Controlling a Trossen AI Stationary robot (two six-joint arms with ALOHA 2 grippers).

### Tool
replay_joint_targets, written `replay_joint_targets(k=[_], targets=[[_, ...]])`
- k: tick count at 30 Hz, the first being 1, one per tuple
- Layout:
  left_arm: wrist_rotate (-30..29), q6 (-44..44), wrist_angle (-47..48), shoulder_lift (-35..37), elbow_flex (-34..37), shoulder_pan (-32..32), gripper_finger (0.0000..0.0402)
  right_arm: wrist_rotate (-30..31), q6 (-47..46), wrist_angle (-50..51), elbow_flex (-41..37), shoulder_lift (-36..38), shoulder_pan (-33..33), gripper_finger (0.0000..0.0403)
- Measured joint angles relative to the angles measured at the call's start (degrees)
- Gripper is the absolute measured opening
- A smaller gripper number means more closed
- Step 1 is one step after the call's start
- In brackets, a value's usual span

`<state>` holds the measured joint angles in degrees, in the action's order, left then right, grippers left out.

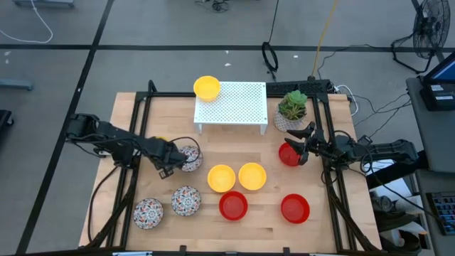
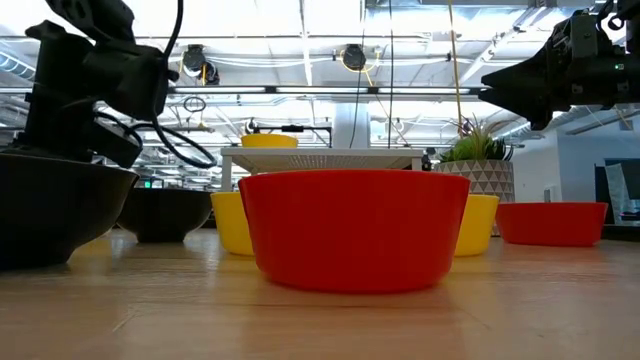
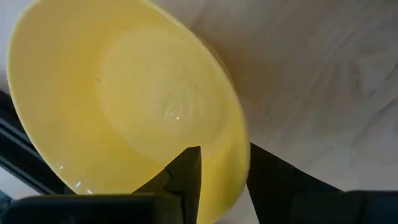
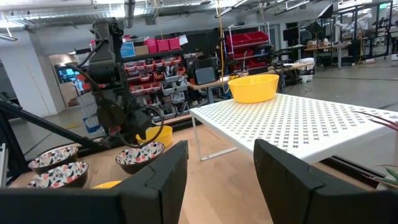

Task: Pick & Place Mini bowls
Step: Stack the yellow bowl on the yellow bowl on the shelf

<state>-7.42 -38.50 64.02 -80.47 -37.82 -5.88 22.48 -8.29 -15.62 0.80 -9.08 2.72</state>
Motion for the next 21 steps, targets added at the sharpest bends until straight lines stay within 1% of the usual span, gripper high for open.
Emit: replay_joint_targets(k=[1,3,6,7,8,14,16,21], targets=[[-0.01,0.58,-0.32,0.02,0.0,0.01,0.0115,-0.01,0.0,0.0,0.02,0.0,0.0,0.0171],[-0.02,1.68,-1.19,0.0,0.0,-0.04,0.0092,0.0,0.0,0.0,0.02,0.0,0.0,0.0171],[0.01,2.74,-1.11,0.0,0.0,0.03,0.0034,0.0,0.0,0.0,0.02,0.02,0.0,0.0171],[-0.03,2.74,-1.13,0.0,0.0,0.22,0.0018,0.0,0.0,0.0,0.0,0.0,0.0,0.0171],[-0.04,2.31,-1.06,0.0,0.0,0.48,0.0011,0.0,0.0,0.0,0.01,0.0,0.0,0.0171],[-0.03,2.47,0.07,0.0,-1.56,1.54,0.0006,-0.01,0.0,0.0,0.01,0.0,0.0,0.0171],[-0.55,3.48,0.78,0.0,-3.39,1.96,0.0008,0.0,0.0,0.0,0.02,0.0,0.0,0.0171],[-4.66,7.7,4.07,0.02,-10.75,3.42,0.0006,-0.02,0.0,0.0,0.01,0.02,0.0,0.0171]])
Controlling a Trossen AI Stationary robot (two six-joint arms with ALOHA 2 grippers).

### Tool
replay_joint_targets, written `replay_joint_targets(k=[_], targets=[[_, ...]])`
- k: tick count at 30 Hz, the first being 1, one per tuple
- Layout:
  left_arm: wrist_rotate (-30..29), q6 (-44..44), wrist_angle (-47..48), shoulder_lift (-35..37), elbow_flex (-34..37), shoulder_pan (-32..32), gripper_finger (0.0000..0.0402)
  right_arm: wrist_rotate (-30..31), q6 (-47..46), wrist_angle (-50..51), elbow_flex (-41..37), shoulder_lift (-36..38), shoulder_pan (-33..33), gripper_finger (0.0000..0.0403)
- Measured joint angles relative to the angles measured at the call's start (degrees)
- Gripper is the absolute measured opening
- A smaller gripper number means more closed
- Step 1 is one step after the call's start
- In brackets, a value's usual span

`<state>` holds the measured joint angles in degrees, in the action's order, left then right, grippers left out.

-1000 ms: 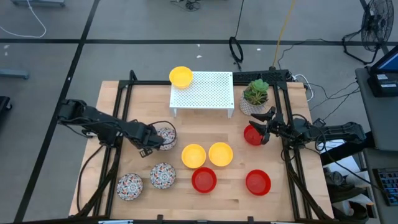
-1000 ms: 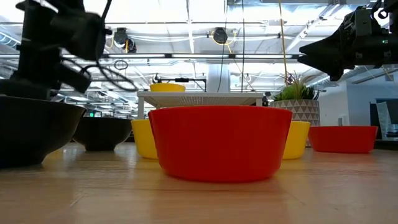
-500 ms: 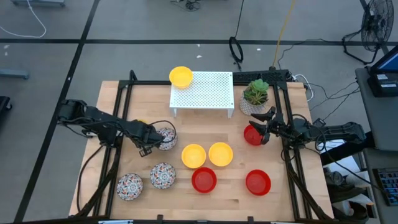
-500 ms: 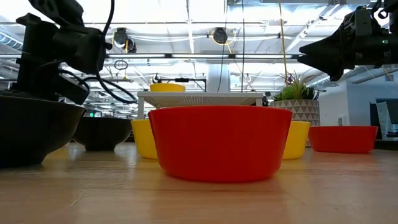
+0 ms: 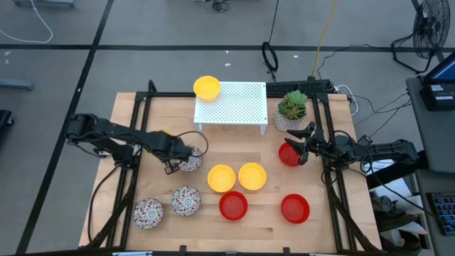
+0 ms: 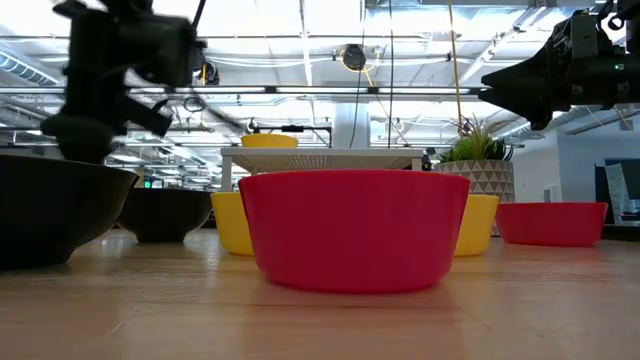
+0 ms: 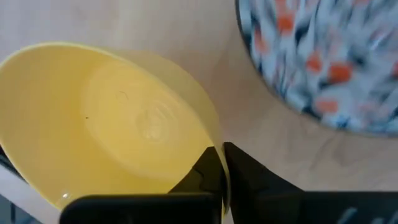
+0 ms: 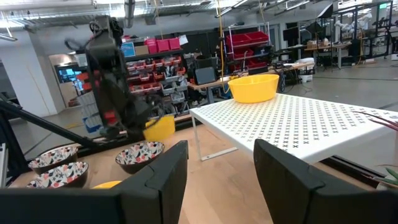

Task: Pick & Place Mini bowls
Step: Stack the yellow bowl on the yellow bowl on the shelf

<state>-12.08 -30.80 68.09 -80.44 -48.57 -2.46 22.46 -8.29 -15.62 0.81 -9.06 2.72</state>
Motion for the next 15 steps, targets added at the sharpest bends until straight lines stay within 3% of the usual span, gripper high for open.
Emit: replay_joint_targets(k=[7,15], targets=[[-8.7,6.74,4.98,0.0,-12.98,1.98,0.0013,0.0,0.0,0.02,0.01,-0.02,0.0,0.0171],[-17.6,19.65,3.92,0.0,-26.54,5.73,0.0013,0.0,0.0,0.02,0.01,-0.01,0.0,0.0171]])
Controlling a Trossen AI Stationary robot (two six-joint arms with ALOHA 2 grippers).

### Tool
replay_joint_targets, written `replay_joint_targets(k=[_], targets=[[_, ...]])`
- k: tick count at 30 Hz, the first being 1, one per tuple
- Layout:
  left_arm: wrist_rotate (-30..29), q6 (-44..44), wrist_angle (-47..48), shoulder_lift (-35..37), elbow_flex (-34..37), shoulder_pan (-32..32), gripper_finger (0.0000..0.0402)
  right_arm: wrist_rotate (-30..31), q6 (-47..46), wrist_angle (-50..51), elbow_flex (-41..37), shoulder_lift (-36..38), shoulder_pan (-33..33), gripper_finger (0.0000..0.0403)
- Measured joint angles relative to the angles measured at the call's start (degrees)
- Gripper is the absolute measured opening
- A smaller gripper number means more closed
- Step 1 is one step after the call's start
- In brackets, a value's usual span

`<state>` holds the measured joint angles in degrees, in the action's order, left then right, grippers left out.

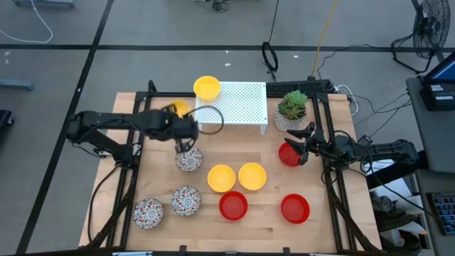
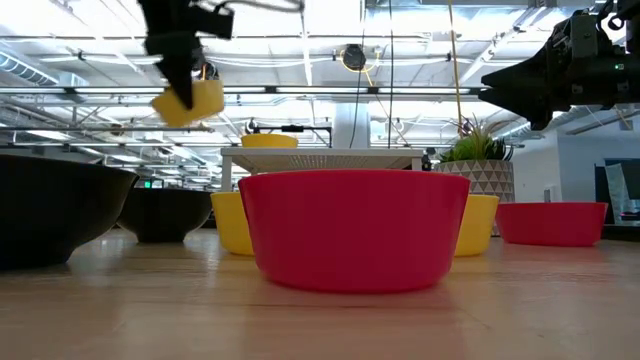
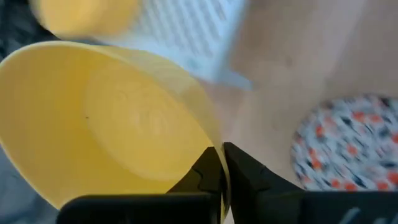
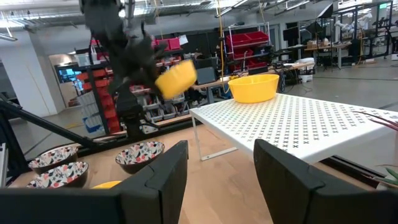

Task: Pick & Place Mini bowls
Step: Stack the yellow bowl on the yellow bowl on the shelf

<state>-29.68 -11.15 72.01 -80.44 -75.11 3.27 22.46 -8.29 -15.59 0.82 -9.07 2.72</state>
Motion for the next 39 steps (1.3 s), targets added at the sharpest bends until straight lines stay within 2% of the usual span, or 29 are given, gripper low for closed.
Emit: replay_joint_targets(k=[5,12,16,19,24,39], targets=[[-1.43,10.55,-10.12,0.0,-3.86,5.15,0.001,0.02,0.0,0.0,0.0,-0.01,0.0,0.0171],[8.55,25.38,-30.92,-1.65,-3.93,14.39,0.0018,0.0,0.0,0.0,-0.02,-0.01,0.0,0.0171],[14.04,27.94,-41.06,-4.47,-3.98,18.76,0.001,0.0,0.0,0.0,-0.01,0.0,0.0,0.0171],[16.4,28.02,-42.4,-7.81,-3.96,21.0,0.0006,-0.01,0.0,0.02,-0.01,-0.01,0.0,0.0171],[13.68,28.59,-40.81,-11.27,-3.87,23.28,0.0025,0.0,0.0,0.02,-0.02,0.01,0.0,0.0171],[12.58,30.7,-38.76,-11.89,-3.87,23.82,0.003,0.0,0.2,0.02,-0.02,0.01,0.0,0.0171]])
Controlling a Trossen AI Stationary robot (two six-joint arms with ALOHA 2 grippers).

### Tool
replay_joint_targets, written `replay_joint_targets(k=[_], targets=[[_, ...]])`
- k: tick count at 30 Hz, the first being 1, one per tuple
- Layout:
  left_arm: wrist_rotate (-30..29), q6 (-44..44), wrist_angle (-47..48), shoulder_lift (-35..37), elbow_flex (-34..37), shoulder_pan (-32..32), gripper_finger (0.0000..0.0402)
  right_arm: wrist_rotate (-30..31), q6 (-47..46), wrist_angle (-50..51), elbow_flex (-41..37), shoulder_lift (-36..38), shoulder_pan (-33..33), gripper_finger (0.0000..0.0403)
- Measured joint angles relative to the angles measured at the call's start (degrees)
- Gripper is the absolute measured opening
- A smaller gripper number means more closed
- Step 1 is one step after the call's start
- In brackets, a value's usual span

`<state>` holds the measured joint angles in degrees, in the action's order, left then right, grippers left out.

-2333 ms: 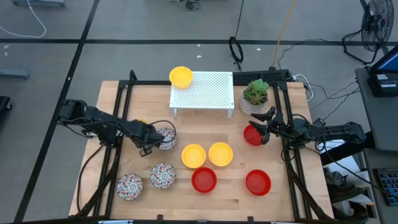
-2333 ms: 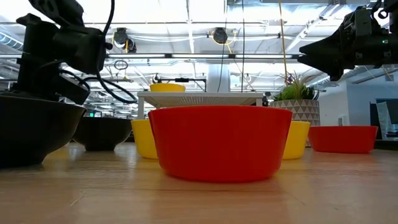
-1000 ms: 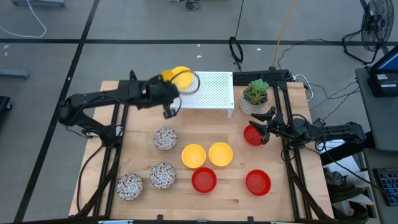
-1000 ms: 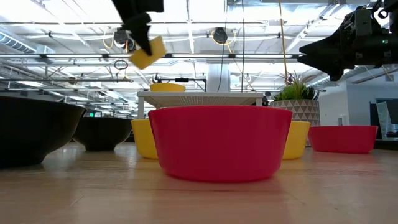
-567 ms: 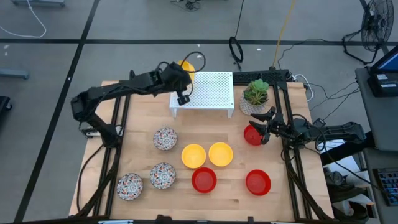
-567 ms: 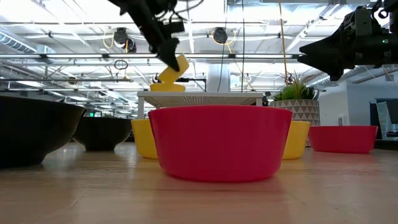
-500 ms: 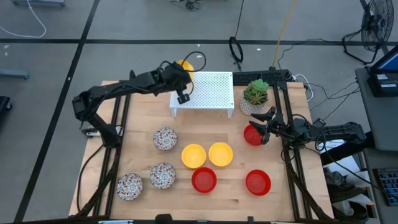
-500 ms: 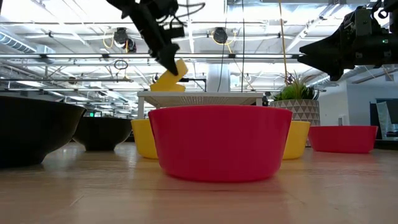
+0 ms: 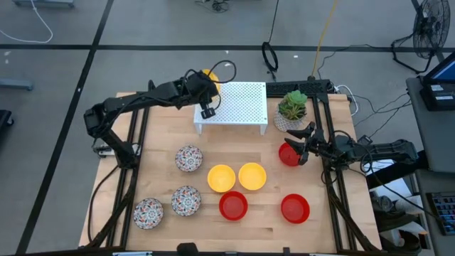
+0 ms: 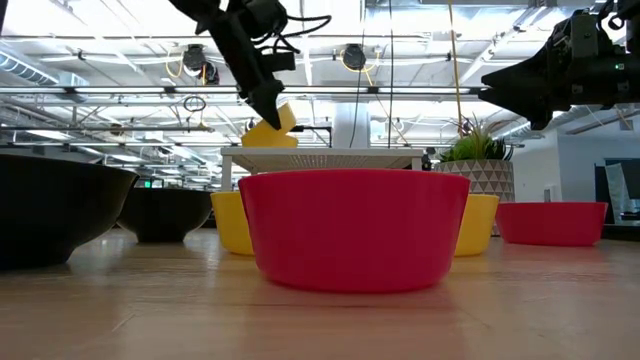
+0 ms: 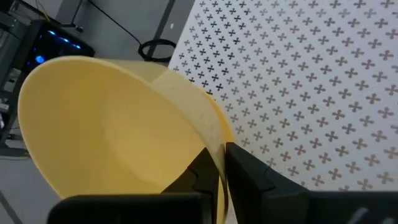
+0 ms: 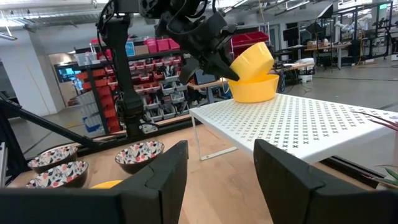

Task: Pick & Place Mini bowls
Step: Stack the yellow bowl on the yellow bowl on the shelf

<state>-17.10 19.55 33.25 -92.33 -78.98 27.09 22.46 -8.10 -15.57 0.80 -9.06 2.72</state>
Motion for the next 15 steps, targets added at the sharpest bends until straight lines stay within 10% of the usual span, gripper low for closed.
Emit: replay_joint_targets(k=[15], targets=[[-2.69,-1.67,1.09,0.0,0.0,0.01,0.0034,0.0,-0.15,0.0,0.01,-0.01,0.0,0.0171]])
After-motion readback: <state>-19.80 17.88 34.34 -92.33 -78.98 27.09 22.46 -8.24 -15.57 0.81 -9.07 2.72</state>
